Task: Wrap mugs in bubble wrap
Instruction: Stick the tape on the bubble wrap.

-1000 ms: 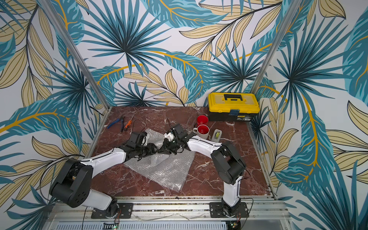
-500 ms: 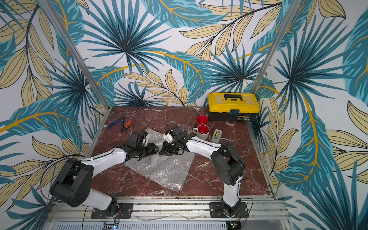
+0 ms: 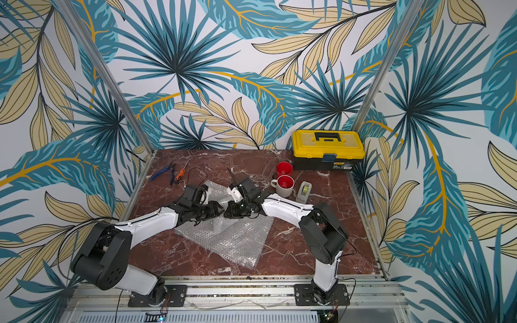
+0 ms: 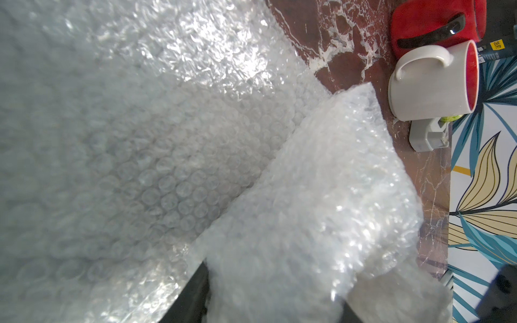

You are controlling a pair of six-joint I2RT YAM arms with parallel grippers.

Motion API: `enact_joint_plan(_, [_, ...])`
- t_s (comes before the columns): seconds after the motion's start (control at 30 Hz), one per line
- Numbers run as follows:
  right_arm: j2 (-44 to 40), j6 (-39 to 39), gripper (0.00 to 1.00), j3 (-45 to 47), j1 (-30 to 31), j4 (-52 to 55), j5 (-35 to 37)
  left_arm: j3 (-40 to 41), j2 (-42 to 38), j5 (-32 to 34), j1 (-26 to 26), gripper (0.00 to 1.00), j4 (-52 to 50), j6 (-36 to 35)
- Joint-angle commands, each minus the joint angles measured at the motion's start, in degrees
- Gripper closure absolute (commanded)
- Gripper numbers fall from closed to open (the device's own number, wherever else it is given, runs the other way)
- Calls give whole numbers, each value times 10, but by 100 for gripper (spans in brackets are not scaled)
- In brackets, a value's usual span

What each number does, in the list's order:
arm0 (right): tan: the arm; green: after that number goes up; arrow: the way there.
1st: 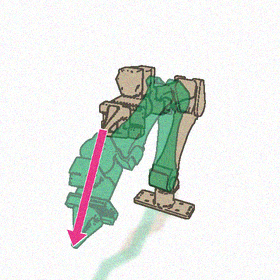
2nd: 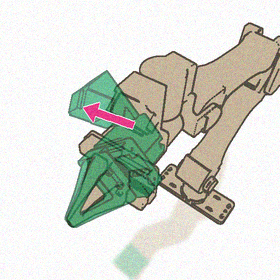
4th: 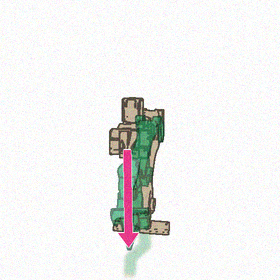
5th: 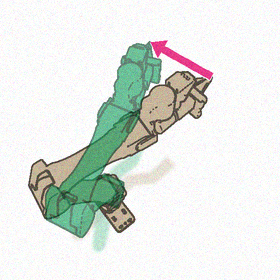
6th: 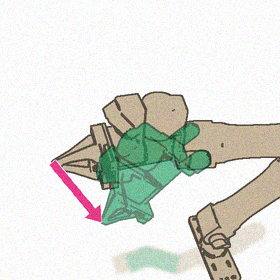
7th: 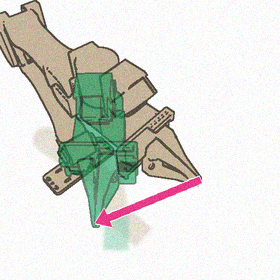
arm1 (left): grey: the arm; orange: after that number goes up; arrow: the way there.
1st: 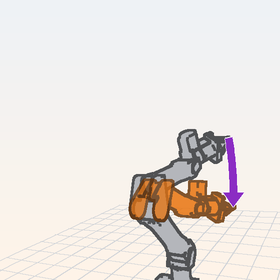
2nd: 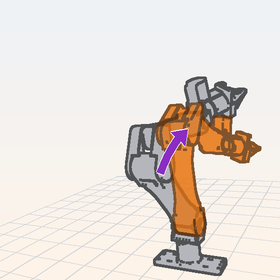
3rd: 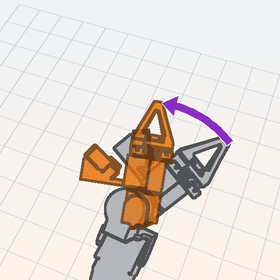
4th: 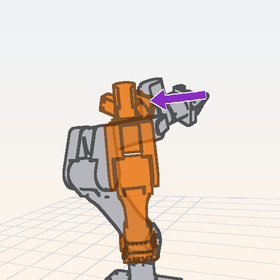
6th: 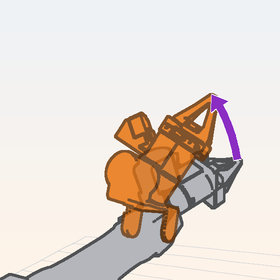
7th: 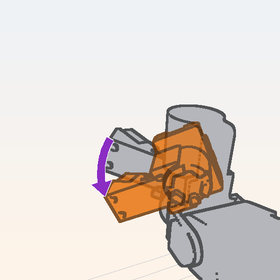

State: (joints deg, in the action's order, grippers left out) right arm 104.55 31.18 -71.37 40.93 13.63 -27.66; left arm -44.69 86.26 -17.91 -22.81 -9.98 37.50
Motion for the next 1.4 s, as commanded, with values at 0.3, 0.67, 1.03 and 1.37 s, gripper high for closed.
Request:
enact_joint_plan(0.3, [-31,1,73,-25,-2,55,58,-8,11,-3,-5,49,-17,-5])
enact_joint_plan(0.67, [-49,5,62,-15,-2,79,54,-11,14,-4,-5,49,-17,-5])
enact_joint_plan(1.03, [-37,53,66,-13,-2,7,5,-14,16,-5,-7,49,-17,-5])
enact_joint_plan(1.37, [-2,69,78,-4,-2,-49,-6,-14,18,-5,-8,49,-17,-6])
